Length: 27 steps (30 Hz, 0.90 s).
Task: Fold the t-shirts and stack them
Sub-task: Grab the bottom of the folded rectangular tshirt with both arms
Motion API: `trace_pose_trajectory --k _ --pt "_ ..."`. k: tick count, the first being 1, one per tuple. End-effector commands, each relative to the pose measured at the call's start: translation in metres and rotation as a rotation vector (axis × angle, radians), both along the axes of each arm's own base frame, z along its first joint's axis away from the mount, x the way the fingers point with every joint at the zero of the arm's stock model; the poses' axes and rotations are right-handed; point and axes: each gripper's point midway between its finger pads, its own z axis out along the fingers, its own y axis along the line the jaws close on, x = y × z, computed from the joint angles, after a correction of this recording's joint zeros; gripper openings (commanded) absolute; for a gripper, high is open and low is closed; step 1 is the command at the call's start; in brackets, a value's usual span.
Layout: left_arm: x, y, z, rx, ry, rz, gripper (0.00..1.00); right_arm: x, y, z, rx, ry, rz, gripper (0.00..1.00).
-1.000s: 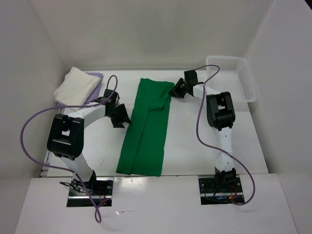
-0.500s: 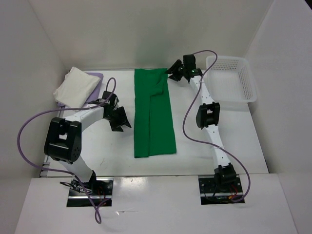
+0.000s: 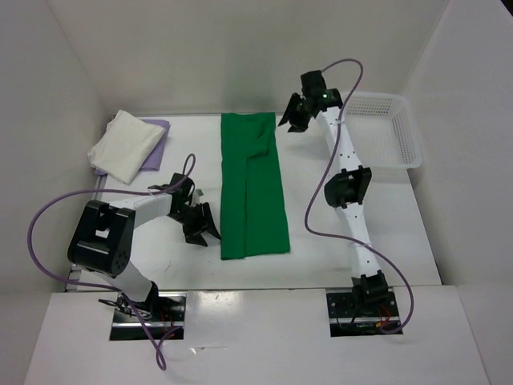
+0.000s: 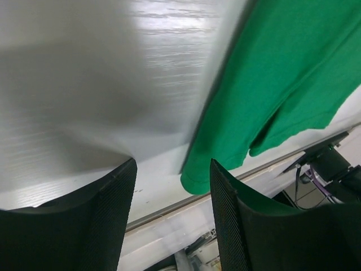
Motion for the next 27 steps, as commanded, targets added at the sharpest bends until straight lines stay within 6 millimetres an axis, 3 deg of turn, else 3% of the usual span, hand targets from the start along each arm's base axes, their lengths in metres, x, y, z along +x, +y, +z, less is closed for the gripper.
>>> trace_pose_trajectory --k 1,3,4,5,6,7,8,9,10,11,12,13,14,15,17,18,19,22,24,27 --pt "-0.001 -0.012 0.007 -0.067 -0.032 -0.042 0.62 -0.066 0.0 0.197 0.005 -0.294 0.068 0.5" --pt "-0.001 -0.012 0.007 -0.066 -0.041 -0.057 0.62 -0.091 0.005 0.226 -0.014 -0.332 0.08 0.5" --pt "-0.003 -0.015 0.008 -0.075 -0.039 -0.068 0.62 -0.104 0.015 0.215 -0.031 -0.281 0.106 0.5" --pt "-0.01 -0.013 0.003 -0.071 -0.02 -0.068 0.62 -0.131 0.01 0.251 -0.036 -0.346 0.096 0.5" --pt "-0.01 -0.013 0.003 -0.071 -0.019 -0.068 0.62 -0.141 0.028 0.21 -0.075 -0.263 0.134 0.5" --pt "-0.014 -0.012 0.0 -0.068 -0.006 -0.067 0.62 -0.151 0.031 0.201 -0.084 -0.277 0.14 0.5" --pt "-0.014 -0.012 0.0 -0.068 -0.006 -0.067 0.62 -0.192 0.014 0.258 -0.005 -0.434 0.107 0.5" --pt "-0.015 -0.014 0.002 -0.07 -0.016 -0.077 0.61 -0.212 0.019 0.251 0.082 -0.447 0.128 0.5" --pt "-0.014 -0.012 0.001 -0.059 -0.019 -0.075 0.6 -0.213 0.006 0.188 0.16 -0.355 0.055 0.5" --pt "-0.014 -0.012 0.001 -0.059 -0.019 -0.075 0.6 -0.237 -0.002 0.187 0.225 -0.359 0.053 0.48" --pt "-0.017 -0.012 -0.001 -0.057 -0.004 -0.065 0.59 -0.25 0.002 0.159 0.263 -0.28 0.09 0.45" --pt "-0.017 -0.012 -0.001 -0.057 -0.004 -0.065 0.59 -0.266 -0.002 0.102 0.233 -0.148 0.086 0.41" --pt "-0.019 -0.013 -0.001 -0.068 0.008 -0.067 0.58 -0.275 0.008 0.086 0.24 -0.125 0.125 0.36" --pt "-0.021 -0.015 -0.001 -0.068 0.008 -0.076 0.58 -0.294 0.011 0.054 0.252 -0.054 0.142 0.31" --pt "-0.024 -0.018 -0.002 -0.075 0.029 -0.078 0.58 -0.298 0.01 0.036 0.284 -0.058 0.114 0.31" --pt "-0.026 -0.022 -0.002 -0.075 0.036 -0.083 0.58 -0.312 0.005 0.013 0.274 -0.026 0.11 0.31" --pt "-0.026 -0.022 -0.002 -0.075 0.036 -0.083 0.56 -0.314 0.005 0.005 0.281 -0.019 0.1 0.31" --pt "-0.03 -0.028 -0.004 -0.075 0.052 -0.087 0.53 -0.335 0.002 -0.032 0.26 0.071 0.105 0.39" --pt "-0.032 -0.03 -0.004 -0.074 0.057 -0.09 0.51 -0.343 0.0 -0.053 0.227 0.126 0.107 0.39" --pt "-0.039 -0.033 -0.005 -0.071 0.072 -0.102 0.48 -0.353 -0.006 -0.068 0.211 0.179 0.083 0.42"
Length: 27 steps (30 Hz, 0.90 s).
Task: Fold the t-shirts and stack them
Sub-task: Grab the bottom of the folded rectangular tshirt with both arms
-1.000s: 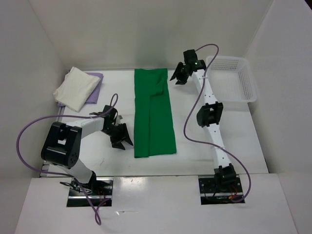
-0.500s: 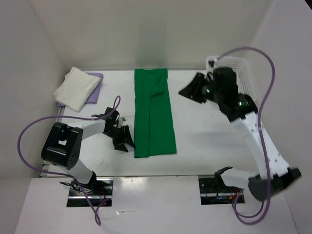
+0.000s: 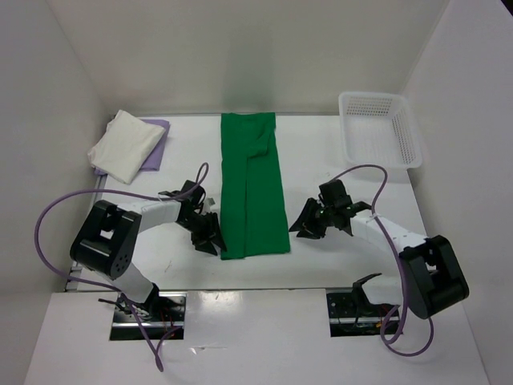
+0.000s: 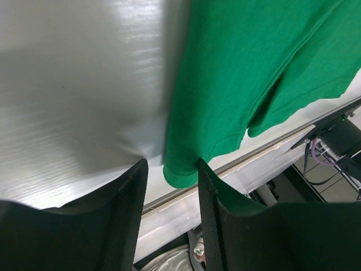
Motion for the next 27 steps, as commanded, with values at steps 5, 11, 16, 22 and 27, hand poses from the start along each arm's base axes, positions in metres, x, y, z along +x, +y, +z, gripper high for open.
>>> trace_pose_trajectory --k 5,11,16,22,27 --pt "-0.019 -0.008 -0.005 -0.002 0.061 -0.01 0.44 -0.014 0.021 -0.011 0.064 -0.003 0.028 0.42" --pt "-0.023 -0.008 -0.005 -0.007 0.08 -0.004 0.43 -0.027 0.021 -0.036 0.022 0.076 0.056 0.42" --pt "-0.022 -0.009 -0.007 -0.01 0.076 0.003 0.36 -0.026 0.022 -0.039 0.026 0.079 0.048 0.27" --pt "-0.02 -0.01 -0.007 -0.013 0.072 0.012 0.11 -0.028 0.03 -0.04 0.001 0.078 0.078 0.02" --pt "-0.045 0.0 -0.003 0.011 0.099 -0.003 0.0 -0.066 0.036 -0.027 0.009 0.12 0.099 0.0"
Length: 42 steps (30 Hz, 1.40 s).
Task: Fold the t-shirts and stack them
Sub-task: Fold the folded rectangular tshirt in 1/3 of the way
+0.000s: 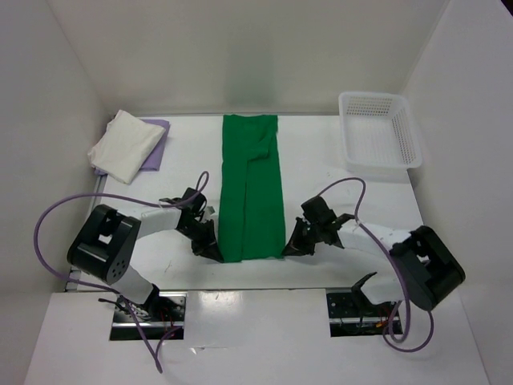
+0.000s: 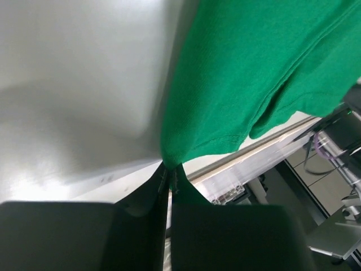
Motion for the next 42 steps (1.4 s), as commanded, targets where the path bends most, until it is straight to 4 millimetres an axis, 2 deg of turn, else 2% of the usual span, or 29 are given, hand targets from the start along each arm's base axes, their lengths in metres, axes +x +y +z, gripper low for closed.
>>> trace_pose_trajectory --k 1,5,7,8,10,11,12,14,15,16,17,18,19,20,21,22,27,28,29,31,32,33,35,37,38,39,40,41,42 --pt "-0.03 0.009 0.004 0.006 0.048 -0.03 0.0 -0.033 0.0 0.011 0.001 0.054 -0.002 0.0" --pt "-0.054 0.012 0.039 -0.038 0.082 -0.045 0.0 -0.055 -0.004 0.051 0.072 0.017 -0.008 0.0" --pt "-0.046 0.016 0.061 -0.038 0.052 -0.017 0.0 -0.042 -0.005 0.071 0.085 -0.029 -0.032 0.0" --pt "-0.024 0.013 0.077 -0.034 -0.011 -0.012 0.0 -0.025 -0.009 0.081 0.088 -0.06 -0.047 0.0" --pt "0.003 0.01 0.088 -0.051 -0.06 0.016 0.0 -0.008 -0.01 0.088 0.087 -0.082 -0.042 0.0" --pt "0.018 0.009 0.093 -0.053 -0.095 0.031 0.0 0.016 -0.011 0.103 0.09 -0.16 -0.042 0.0" --pt "0.041 0.006 0.108 -0.072 -0.155 0.046 0.0 0.03 -0.01 0.099 0.07 -0.155 -0.04 0.0" --pt "0.082 0.01 0.107 -0.06 -0.211 0.096 0.0 0.073 -0.009 0.117 0.062 -0.263 -0.04 0.0" --pt "0.102 0.01 0.097 -0.046 -0.212 0.109 0.0 0.087 -0.007 0.102 0.036 -0.234 -0.036 0.0" --pt "0.128 0.007 0.111 -0.062 -0.274 0.112 0.0 0.111 -0.003 0.114 0.042 -0.28 -0.035 0.0" --pt "0.144 0.006 0.11 -0.051 -0.294 0.117 0.0 0.125 -0.002 0.113 0.031 -0.298 -0.02 0.0" --pt "0.163 0.01 0.093 -0.004 -0.28 0.136 0.0 0.137 -0.002 0.092 0.001 -0.248 -0.013 0.0" --pt "0.186 0.009 0.103 -0.015 -0.331 0.141 0.0 0.164 0.001 0.107 0.004 -0.306 -0.024 0.0" --pt "0.198 0.008 0.09 0.0 -0.314 0.143 0.0 0.177 -0.002 0.104 -0.016 -0.317 -0.024 0.0" --pt "0.208 0.009 0.087 0.02 -0.324 0.15 0.0 0.187 -0.001 0.086 -0.045 -0.288 -0.02 0.0" --pt "0.22 0.014 0.085 0.038 -0.335 0.166 0.0 0.21 -0.001 0.099 -0.038 -0.33 -0.03 0.0" --pt "0.272 0.027 0.06 0.1 -0.361 0.215 0.0 0.261 -0.004 0.088 -0.072 -0.351 -0.042 0.0" --pt "0.275 0.027 0.056 0.102 -0.357 0.215 0.01 0.267 -0.008 0.068 -0.099 -0.317 -0.041 0.0" --pt "0.28 0.03 0.043 0.108 -0.339 0.222 0.04 0.271 -0.009 0.061 -0.113 -0.313 -0.047 0.0" --pt "0.287 0.03 0.042 0.082 -0.34 0.225 0.14 0.276 -0.01 0.054 -0.133 -0.304 -0.043 0.0" --pt "0.296 0.026 0.046 0.057 -0.382 0.224 0.27 0.279 -0.013 0.056 -0.121 -0.311 -0.048 0.01" --pt "0.297 0.028 0.044 0.034 -0.384 0.229 0.32 0.282 -0.012 0.057 -0.117 -0.321 -0.05 0.05" --pt "0.299 0.021 0.066 -0.026 -0.443 0.228 0.41 0.282 -0.013 0.056 -0.125 -0.323 -0.054 0.17" --pt "0.301 0.026 0.083 -0.035 -0.478 0.247 0.47 0.286 -0.013 0.071 -0.124 -0.343 -0.047 0.29" --pt "0.306 0.024 0.111 -0.069 -0.547 0.259 0.48 0.285 -0.013 0.085 -0.123 -0.371 -0.038 0.32" --pt "0.299 0.024 0.114 -0.077 -0.545 0.277 0.48 0.287 -0.016 0.096 -0.131 -0.4 -0.05 0.37" --pt "0.295 0.019 0.14 -0.099 -0.612 0.268 0.48 0.288 -0.017 0.11 -0.13 -0.431 -0.059 0.38" --pt "0.286 0.015 0.145 -0.105 -0.618 0.256 0.48 0.282 -0.019 0.131 -0.122 -0.475 -0.055 0.4" --pt "0.269 0.007 0.133 -0.094 -0.579 0.244 0.48 0.276 -0.021 0.132 -0.123 -0.473 -0.055 0.42"
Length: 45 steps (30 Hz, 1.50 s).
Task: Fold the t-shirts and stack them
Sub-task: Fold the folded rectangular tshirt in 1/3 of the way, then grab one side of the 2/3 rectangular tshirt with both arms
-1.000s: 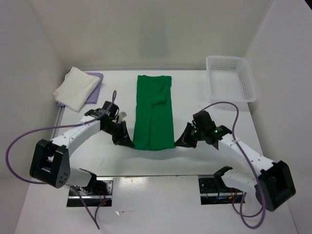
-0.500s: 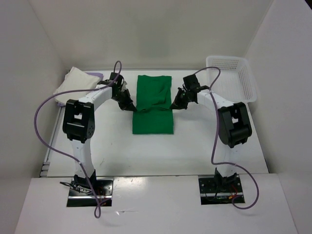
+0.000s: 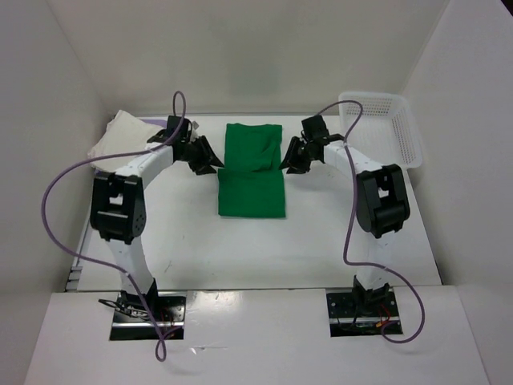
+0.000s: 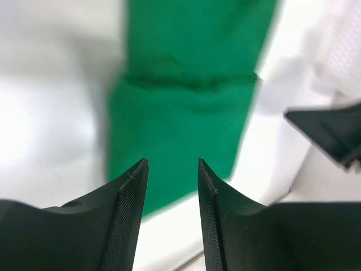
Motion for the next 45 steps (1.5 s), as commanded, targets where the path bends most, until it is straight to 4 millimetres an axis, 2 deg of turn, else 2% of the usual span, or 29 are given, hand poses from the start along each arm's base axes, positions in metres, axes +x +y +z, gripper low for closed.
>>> trace_pose_trajectory --k 1,2,4,5,6,7,8,11,12,13,14,15,18,21,24,25,27,28,29,31,32,34,37,39,43,44,45 --pt "-0.024 -0.029 0.066 -0.067 -0.174 -0.06 0.48 0.001 0.0 0.076 0.012 -0.185 0.021 0.42" --pt "-0.035 -0.033 0.06 -0.075 -0.157 -0.062 0.48 -0.008 0.005 0.077 0.015 -0.186 0.046 0.39" --pt "-0.059 -0.05 0.051 -0.105 -0.135 -0.088 0.48 -0.019 0.022 0.074 0.038 -0.175 0.097 0.25" --pt "-0.079 -0.052 0.026 -0.102 -0.07 -0.106 0.48 -0.027 0.042 0.066 0.048 -0.167 0.145 0.19" --pt "-0.087 -0.053 0.017 -0.097 -0.043 -0.114 0.48 -0.032 0.051 0.057 0.05 -0.15 0.158 0.12" --pt "-0.089 -0.051 0.002 -0.082 -0.016 -0.107 0.46 -0.04 0.062 0.05 0.065 -0.125 0.194 0.0" --pt "-0.095 -0.052 -0.005 -0.087 0.011 -0.114 0.46 -0.047 0.075 0.047 0.072 -0.105 0.211 0.0" --pt "-0.105 -0.048 -0.026 -0.047 0.057 -0.114 0.46 -0.065 0.077 0.033 0.108 -0.069 0.179 0.0" --pt "-0.113 -0.046 -0.035 -0.043 0.077 -0.114 0.46 -0.07 0.075 0.04 0.124 -0.09 0.171 0.0" --pt "-0.114 -0.043 -0.04 -0.03 0.078 -0.106 0.46 -0.083 0.067 0.019 0.106 -0.05 0.153 0.0" --pt "-0.118 -0.042 -0.044 -0.027 0.092 -0.106 0.46 -0.08 0.059 0.012 0.113 -0.051 0.124 0.0" --pt "-0.121 -0.041 -0.057 -0.021 0.118 -0.105 0.46 -0.084 0.057 -0.001 0.103 -0.025 0.123 0.0" --pt "-0.13 -0.039 -0.079 -0.005 0.184 -0.103 0.45 -0.099 0.038 -0.048 0.045 0.086 0.087 0.0" --pt "-0.139 -0.036 -0.085 0.002 0.213 -0.102 0.45 -0.111 0.028 -0.068 0.008 0.122 0.072 0.0" --pt "-0.14 -0.033 -0.065 0.008 0.177 -0.104 0.45 -0.116 0.024 -0.063 0.001 0.119 0.067 0.02" --pt "-0.141 -0.033 -0.057 0.005 0.164 -0.104 0.49 -0.113 0.026 -0.05 0.018 0.091 0.061 0.06" --pt "-0.138 -0.03 -0.034 0.013 0.102 -0.092 0.56 -0.111 0.027 -0.032 0.031 0.06 0.061 0.22" --pt "-0.137 -0.027 -0.029 0.03 0.083 -0.079 0.58 -0.109 0.027 -0.013 0.048 0.019 0.063 0.29" --pt "-0.133 -0.024 -0.016 0.02 0.046 -0.068 0.62 -0.107 0.022 -0.007 0.044 -0.002 0.046 0.41" --pt "-0.134 -0.012 -0.022 0.035 0.068 -0.012 0.62 -0.115 0.015 -0.006 0.055 0.003 0.02 0.49" --pt "-0.141 -0.01 -0.029 0.04 0.09 -0.012 0.63 -0.116 0.013 -0.007 0.051 -0.006 0.014 0.51" --pt "-0.142 -0.006 -0.046 0.051 0.141 -0.002 0.63 -0.124 0.001 -0.024 0.042 0.046 -0.008 0.51" --pt "-0.144 -0.007 -0.067 0.064 0.19 -0.023 0.62 -0.127 0.001 -0.029 0.047 0.06 -0.001 0.51" --pt "-0.144 -0.009 -0.079 0.059 0.214 -0.03 0.6 -0.132 0.0 -0.041 0.035 0.091 -0.002 0.51" --pt "-0.137 -0.013 -0.085 0.043 0.216 -0.038 0.57 -0.136 0.004 -0.055 0.05 0.13 0.015 0.51" --pt "-0.134 -0.014 -0.083 0.041 0.207 -0.038 0.54 -0.136 0.005 -0.06 0.054 0.141 0.02 0.48" --pt "-0.135 -0.014 -0.086 0.043 0.217 -0.038 0.51 -0.137 0.008 -0.062 0.067 0.148 0.03 0.41"
